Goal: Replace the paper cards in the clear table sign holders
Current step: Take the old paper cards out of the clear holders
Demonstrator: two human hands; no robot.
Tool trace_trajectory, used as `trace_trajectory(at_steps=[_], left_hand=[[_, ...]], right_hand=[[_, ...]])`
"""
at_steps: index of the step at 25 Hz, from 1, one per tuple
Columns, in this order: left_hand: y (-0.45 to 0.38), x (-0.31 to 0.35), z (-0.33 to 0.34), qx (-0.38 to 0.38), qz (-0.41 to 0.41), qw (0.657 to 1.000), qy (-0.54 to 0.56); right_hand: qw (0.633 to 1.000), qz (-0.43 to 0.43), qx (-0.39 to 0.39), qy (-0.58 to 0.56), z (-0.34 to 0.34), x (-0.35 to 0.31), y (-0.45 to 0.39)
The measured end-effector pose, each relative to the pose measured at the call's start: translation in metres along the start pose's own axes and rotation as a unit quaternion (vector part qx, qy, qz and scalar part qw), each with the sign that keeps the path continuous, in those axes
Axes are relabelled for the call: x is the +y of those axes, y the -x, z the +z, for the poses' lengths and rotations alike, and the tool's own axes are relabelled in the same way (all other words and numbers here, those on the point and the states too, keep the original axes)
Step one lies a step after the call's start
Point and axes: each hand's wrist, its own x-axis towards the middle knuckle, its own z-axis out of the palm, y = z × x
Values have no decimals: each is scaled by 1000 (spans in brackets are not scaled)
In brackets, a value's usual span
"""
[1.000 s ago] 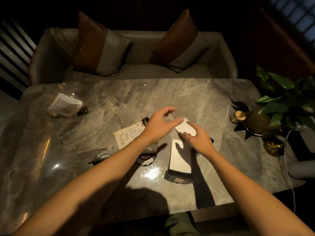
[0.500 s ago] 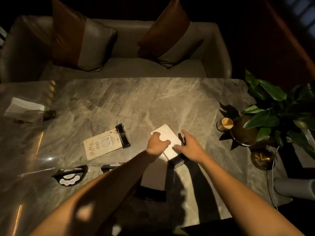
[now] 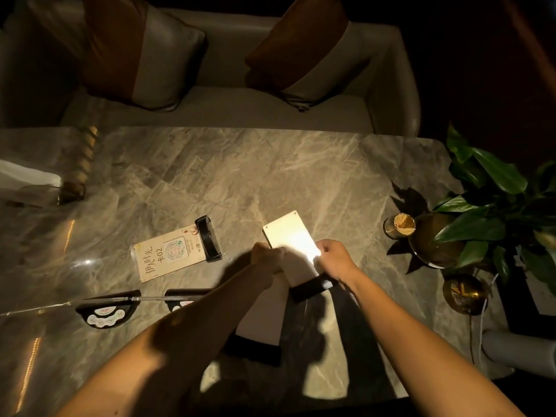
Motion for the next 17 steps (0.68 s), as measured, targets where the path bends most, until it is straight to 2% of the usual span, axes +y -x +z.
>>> trace_trajectory(at_steps=[3, 6, 8, 11, 14, 17], left_hand=[[3, 9, -6, -22, 83, 996, 31], [9, 37, -10, -70, 91, 991, 75], [13, 51, -13, -91, 112, 988, 60], [16, 61, -14, -108, 162, 980, 36], [21, 63, -17, -73, 211, 975, 12], [24, 60, -18, -52, 259, 964, -23]], right_hand=[[999, -40, 30, -12, -14, -14, 2], [994, -74, 69, -30, -23, -23, 2], [991, -102, 86, -24, -26, -30, 2], [981, -178, 69, -33, -21, -44, 11], [964, -247, 69, 61, -5, -45, 17], [963, -227, 71, 128, 14, -40, 20]])
